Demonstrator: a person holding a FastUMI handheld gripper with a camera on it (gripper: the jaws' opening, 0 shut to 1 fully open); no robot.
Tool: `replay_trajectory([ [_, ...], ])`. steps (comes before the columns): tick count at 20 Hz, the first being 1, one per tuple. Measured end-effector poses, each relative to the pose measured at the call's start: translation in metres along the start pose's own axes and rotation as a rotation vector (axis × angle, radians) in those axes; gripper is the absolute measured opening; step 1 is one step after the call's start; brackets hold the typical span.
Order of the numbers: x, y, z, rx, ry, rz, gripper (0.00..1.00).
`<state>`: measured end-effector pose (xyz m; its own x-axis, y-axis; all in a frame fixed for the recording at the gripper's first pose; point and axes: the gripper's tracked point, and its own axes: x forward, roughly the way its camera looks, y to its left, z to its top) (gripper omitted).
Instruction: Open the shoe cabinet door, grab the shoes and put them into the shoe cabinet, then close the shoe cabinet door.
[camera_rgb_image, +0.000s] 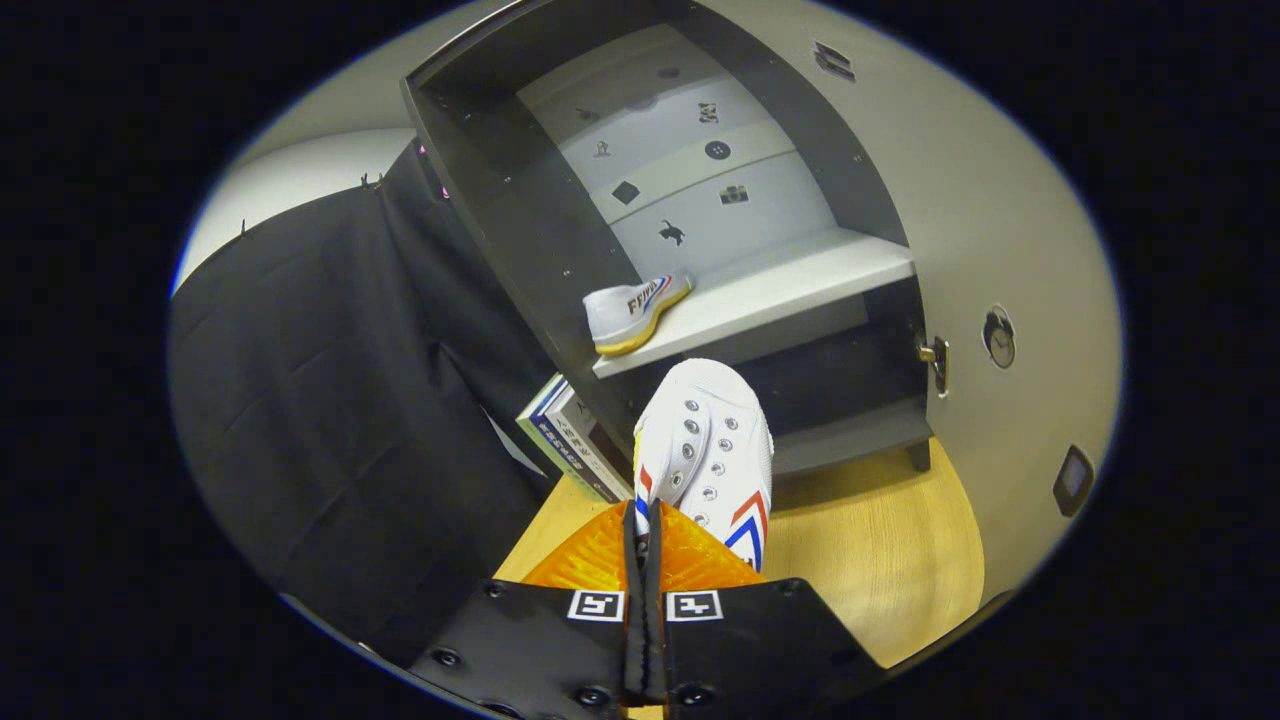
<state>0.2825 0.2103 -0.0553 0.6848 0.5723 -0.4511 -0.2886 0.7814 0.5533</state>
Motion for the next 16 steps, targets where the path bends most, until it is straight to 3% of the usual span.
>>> replay_trajectory([
  [8,0.038,0.001,0.092,-0.014,-0.136,0.003,0.01],
  [16,0.087,-0.016,0.163,-0.067,-0.205,-0.047,0.01],
])
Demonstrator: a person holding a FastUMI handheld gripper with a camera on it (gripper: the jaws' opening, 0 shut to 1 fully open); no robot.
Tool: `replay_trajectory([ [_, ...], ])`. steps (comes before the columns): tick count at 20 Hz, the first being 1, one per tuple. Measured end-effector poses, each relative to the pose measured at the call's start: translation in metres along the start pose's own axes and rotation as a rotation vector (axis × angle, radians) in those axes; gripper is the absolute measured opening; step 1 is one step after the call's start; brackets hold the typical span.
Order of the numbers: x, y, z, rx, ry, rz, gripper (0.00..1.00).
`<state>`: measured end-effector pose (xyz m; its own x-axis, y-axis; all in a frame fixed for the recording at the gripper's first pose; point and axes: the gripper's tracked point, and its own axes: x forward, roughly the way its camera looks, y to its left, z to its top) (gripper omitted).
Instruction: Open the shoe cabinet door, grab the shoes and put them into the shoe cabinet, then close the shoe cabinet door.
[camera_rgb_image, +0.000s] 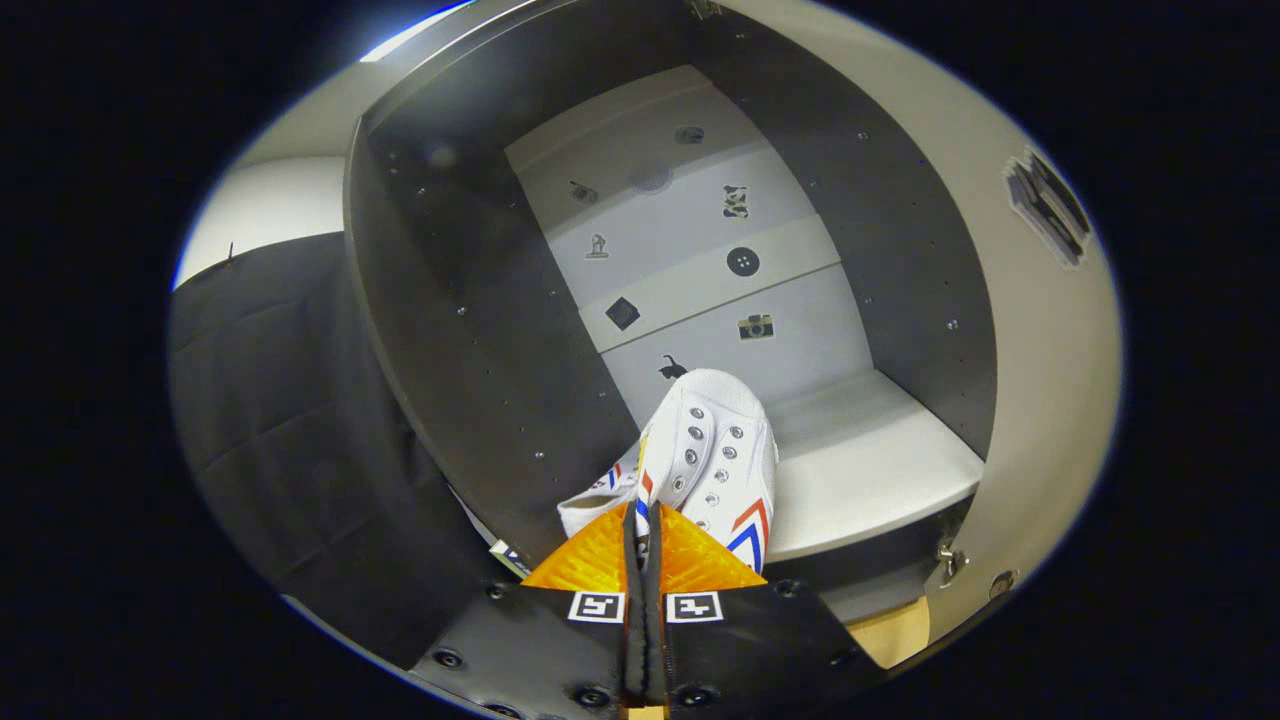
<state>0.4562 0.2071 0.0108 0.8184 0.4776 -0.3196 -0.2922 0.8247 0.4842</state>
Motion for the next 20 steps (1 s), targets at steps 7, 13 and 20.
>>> replay_trajectory([
  [7,0.056,-0.027,0.015,-0.029,0.007,-0.053,0.01],
  [13,0.091,-0.047,0.008,-0.114,0.031,-0.092,0.01],
  [20,0.112,-0.051,-0.004,-0.143,0.059,-0.106,0.01],
])
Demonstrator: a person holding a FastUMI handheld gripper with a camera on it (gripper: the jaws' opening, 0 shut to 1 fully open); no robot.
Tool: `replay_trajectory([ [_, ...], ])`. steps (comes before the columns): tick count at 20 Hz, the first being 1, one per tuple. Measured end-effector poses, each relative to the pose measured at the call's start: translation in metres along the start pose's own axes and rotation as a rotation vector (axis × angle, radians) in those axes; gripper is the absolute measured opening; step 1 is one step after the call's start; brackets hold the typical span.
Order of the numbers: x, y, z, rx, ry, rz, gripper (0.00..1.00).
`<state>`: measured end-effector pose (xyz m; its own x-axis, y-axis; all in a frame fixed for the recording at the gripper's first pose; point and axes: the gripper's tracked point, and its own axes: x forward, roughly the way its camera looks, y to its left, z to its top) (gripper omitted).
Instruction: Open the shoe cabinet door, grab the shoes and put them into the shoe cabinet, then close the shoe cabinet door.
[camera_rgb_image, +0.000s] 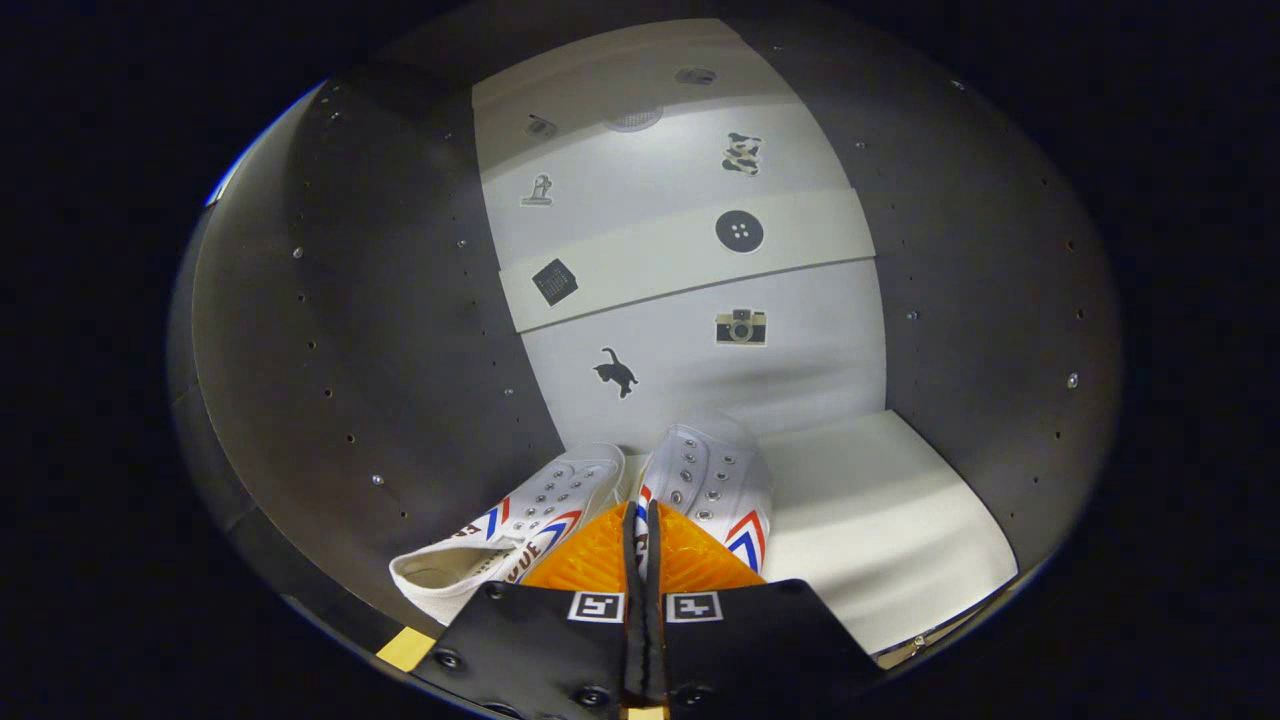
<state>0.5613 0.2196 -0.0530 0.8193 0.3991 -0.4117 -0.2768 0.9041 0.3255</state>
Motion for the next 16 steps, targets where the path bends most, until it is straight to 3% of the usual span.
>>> replay_trajectory([
  [3,0.0,0.001,-0.001,0.003,0.008,-0.018,0.02],
  [8,-0.028,0.008,0.012,-0.062,-0.049,-0.047,0.22],
  [13,-0.091,0.03,0.02,-0.141,-0.133,-0.046,0.98],
  [16,-0.138,0.05,0.024,-0.21,-0.184,-0.021,0.98],
])
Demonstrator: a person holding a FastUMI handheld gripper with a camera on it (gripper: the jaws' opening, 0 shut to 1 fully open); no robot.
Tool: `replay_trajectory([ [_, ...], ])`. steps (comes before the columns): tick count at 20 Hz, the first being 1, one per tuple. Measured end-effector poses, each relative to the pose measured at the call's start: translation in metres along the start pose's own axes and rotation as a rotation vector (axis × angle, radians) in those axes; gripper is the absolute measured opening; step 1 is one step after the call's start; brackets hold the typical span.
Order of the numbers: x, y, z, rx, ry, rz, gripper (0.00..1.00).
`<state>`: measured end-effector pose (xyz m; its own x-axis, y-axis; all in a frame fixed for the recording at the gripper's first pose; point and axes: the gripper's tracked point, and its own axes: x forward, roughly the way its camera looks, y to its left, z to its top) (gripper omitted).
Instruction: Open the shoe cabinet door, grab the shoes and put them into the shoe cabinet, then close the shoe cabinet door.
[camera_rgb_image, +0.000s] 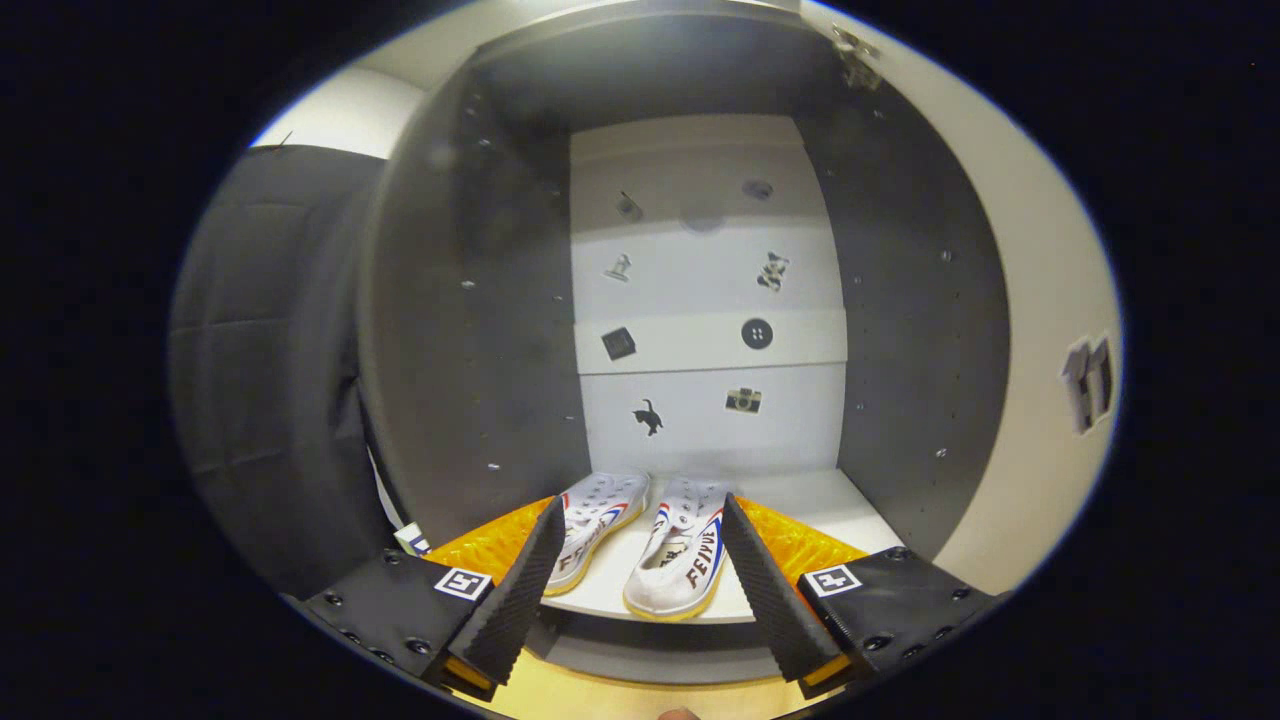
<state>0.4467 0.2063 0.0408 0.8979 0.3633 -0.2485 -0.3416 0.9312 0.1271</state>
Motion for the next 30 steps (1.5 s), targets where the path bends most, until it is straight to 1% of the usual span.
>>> replay_trajectory([
  [3,-0.049,0.015,0.016,-0.018,-0.045,0.029,0.98],
  [6,-0.095,0.02,0.032,0.018,-0.09,0.035,0.98],
  [9,-0.14,0.02,0.038,0.053,-0.096,0.05,0.98],
  [13,-0.198,0.011,0.04,0.027,-0.111,0.048,0.97],
  [16,-0.239,0.003,0.04,0.046,-0.106,0.061,0.97],
  [19,-0.276,-0.012,0.043,0.063,-0.105,0.063,0.98],
  [23,-0.321,-0.036,0.048,0.035,-0.123,0.047,0.97],
  [25,-0.345,-0.037,0.051,0.036,-0.126,0.072,0.97],
  [28,-0.37,-0.036,0.056,0.031,-0.128,0.141,0.97],
  [30,-0.384,-0.048,0.054,0.03,-0.113,0.163,0.97],
])
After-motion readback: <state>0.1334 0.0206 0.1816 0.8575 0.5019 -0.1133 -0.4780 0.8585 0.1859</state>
